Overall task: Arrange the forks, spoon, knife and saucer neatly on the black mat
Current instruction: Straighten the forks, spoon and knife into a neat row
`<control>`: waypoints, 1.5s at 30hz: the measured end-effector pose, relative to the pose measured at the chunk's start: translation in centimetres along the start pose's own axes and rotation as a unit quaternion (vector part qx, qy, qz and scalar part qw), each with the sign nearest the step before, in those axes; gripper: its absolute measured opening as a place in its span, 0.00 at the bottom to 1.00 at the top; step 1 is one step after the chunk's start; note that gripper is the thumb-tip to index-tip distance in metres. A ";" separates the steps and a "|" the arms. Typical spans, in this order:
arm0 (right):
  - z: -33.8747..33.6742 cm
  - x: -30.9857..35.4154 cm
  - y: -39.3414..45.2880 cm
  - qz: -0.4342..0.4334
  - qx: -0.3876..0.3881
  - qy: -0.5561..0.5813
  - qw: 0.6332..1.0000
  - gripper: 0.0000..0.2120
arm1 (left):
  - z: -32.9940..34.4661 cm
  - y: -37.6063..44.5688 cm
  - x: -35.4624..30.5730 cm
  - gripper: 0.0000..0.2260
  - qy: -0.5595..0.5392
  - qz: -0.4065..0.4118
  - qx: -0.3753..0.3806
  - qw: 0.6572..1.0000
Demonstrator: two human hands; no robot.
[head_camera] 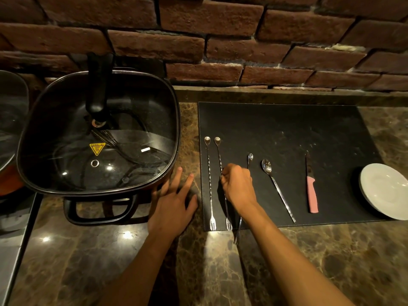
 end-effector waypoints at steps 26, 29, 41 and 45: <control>0.4 -1.4 0.3 0.031 -0.014 0.050 0.998 0.08 | -0.2 0.0 -0.1 0.29 -0.006 -0.010 0.008 1.000; -1.0 -3.7 -0.3 0.065 -0.057 0.074 0.993 0.05 | -0.3 -0.1 -0.1 0.29 0.000 -0.012 0.008 1.000; 0.1 -7.4 -3.2 0.135 0.001 -0.010 0.991 0.05 | -0.8 -0.1 -0.6 0.28 -0.012 -0.003 -0.001 1.000; -0.4 -6.5 -1.9 0.104 -0.008 0.014 0.994 0.06 | -0.7 -0.1 -0.5 0.28 -0.003 -0.001 -0.003 1.000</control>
Point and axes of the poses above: each hand's wrist, its own y-axis towards the middle knuckle, its own z-axis out of the palm, x = y × z, the point moved 8 cm from there along y, towards the middle knuckle, and after that the axes turned 8 degrees about -y, right-handed, at the moved point
